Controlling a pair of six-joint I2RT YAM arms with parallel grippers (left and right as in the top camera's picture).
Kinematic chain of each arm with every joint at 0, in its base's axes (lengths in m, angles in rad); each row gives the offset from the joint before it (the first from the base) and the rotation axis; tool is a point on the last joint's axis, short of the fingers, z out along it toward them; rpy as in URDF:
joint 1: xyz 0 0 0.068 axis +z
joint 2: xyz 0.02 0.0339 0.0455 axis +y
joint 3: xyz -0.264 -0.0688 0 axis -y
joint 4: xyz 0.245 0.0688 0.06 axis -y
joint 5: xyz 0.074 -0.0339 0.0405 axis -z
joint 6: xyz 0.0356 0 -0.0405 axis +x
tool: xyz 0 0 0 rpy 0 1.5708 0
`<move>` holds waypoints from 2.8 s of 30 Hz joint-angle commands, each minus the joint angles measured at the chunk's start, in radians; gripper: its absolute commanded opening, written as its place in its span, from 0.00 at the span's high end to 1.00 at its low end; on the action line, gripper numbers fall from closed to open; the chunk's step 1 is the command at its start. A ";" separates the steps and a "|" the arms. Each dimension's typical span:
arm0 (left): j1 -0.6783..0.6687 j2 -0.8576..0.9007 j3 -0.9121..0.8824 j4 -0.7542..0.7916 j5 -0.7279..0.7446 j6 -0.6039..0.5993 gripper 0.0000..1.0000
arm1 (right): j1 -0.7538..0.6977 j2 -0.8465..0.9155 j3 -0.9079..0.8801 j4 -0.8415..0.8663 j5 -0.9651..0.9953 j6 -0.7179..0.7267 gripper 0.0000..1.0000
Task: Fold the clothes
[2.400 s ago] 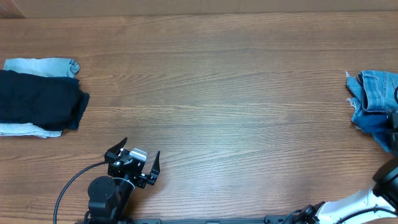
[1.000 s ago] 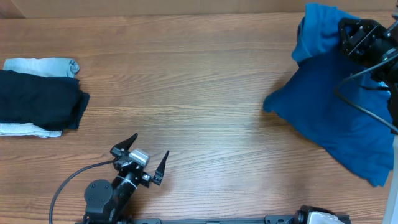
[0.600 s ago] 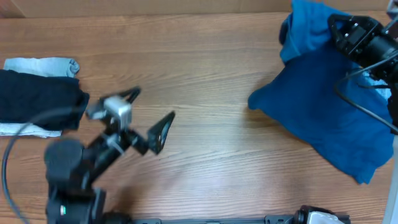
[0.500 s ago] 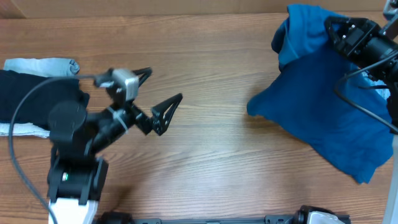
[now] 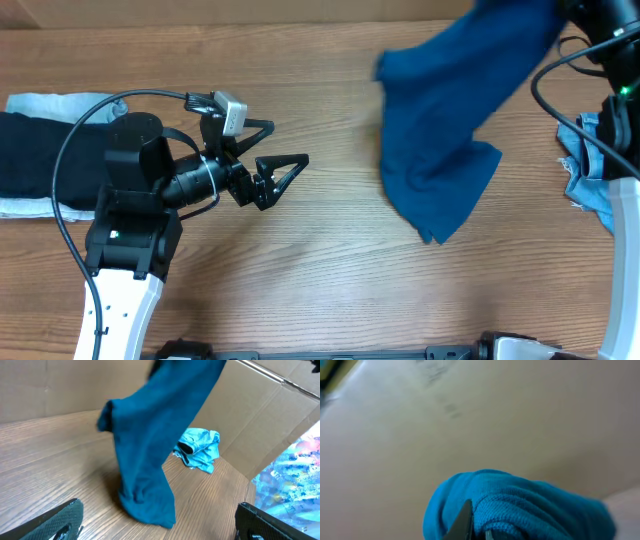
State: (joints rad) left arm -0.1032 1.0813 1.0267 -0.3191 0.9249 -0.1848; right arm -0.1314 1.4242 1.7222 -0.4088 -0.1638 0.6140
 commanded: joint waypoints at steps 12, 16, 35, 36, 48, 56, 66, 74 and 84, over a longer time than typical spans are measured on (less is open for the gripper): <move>0.003 0.002 0.026 -0.112 0.015 0.028 0.00 | -0.034 -0.017 0.256 -0.050 0.591 -0.381 0.96; 0.003 0.002 0.026 -0.124 0.015 0.035 0.00 | -0.032 0.007 0.256 -0.021 0.668 -0.439 0.96; 0.003 0.003 0.026 -0.173 0.007 0.085 0.00 | 0.010 0.113 0.401 0.026 0.948 -0.592 0.96; 0.003 0.003 0.026 -0.179 0.007 0.085 0.00 | 0.033 0.131 0.401 -0.004 0.947 -0.578 0.96; 0.123 0.003 0.293 -0.226 -0.001 0.143 0.00 | 0.671 0.495 0.397 -0.590 0.386 -0.242 0.89; 0.129 0.004 0.406 -0.428 -0.150 0.215 0.00 | 0.982 0.629 0.398 -0.736 0.424 -0.250 0.76; 0.129 0.146 0.406 -0.633 -0.327 0.206 0.00 | 0.724 0.629 0.398 -0.878 0.413 -0.161 0.57; 0.127 0.448 0.406 -0.474 -0.143 0.073 0.00 | 0.177 0.566 0.399 -0.956 -0.069 -0.236 0.55; -0.092 0.892 0.410 -0.146 -0.553 0.075 0.10 | -0.026 0.337 0.399 -0.981 -0.107 -0.274 0.37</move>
State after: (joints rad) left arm -0.1349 1.8687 1.4315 -0.5453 0.5362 -0.1284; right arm -0.1581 1.7576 2.1090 -1.3815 -0.2581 0.3492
